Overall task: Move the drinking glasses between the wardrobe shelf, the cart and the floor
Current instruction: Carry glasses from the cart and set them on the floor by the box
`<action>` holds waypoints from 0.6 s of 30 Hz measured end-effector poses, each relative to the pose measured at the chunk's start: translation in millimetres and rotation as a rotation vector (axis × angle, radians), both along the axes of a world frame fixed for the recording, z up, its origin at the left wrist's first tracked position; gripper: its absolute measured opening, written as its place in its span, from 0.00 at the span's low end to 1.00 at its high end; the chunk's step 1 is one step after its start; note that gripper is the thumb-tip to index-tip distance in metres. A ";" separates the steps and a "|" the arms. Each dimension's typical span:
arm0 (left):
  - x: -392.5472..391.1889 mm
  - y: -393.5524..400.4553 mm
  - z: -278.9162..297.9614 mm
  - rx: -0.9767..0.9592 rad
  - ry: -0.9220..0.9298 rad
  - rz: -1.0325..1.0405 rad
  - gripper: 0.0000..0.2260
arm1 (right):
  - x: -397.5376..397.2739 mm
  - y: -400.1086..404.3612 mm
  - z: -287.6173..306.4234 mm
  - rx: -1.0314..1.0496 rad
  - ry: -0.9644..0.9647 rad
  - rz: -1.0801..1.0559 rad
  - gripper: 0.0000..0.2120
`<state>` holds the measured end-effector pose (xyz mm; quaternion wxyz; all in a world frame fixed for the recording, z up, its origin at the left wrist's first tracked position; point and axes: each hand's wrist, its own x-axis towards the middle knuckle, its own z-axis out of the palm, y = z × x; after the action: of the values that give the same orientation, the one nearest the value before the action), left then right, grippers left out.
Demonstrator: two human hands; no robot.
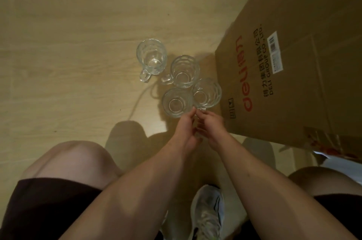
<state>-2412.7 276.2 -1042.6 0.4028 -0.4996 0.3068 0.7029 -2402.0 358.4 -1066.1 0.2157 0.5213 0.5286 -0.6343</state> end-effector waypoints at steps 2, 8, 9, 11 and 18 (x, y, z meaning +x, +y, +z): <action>-0.1 -2.7 -2.0 0.004 0.031 0.048 0.08 | 1.5 3.0 -0.3 -0.034 0.007 0.013 0.05; 12.3 -21.1 -9.2 -0.198 0.082 -0.103 0.04 | 1.0 5.4 -2.2 -0.014 -0.019 0.031 0.01; 14.3 -24.8 -10.8 -0.233 0.094 -0.115 0.04 | 1.4 6.3 -1.6 0.004 -0.028 0.020 0.01; 14.9 -32.1 -9.9 -0.317 0.120 -0.140 0.04 | 4.8 8.9 3.3 0.033 -0.064 -0.006 0.03; 45.6 -60.5 68.9 -0.428 0.013 -0.279 0.12 | 50.0 16.3 89.0 -0.064 -0.256 -0.010 0.04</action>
<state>-2367.1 215.8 -973.7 0.3790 -0.5220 0.5170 0.5627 -2352.0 374.7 -977.1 0.2946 0.5936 0.4737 -0.5801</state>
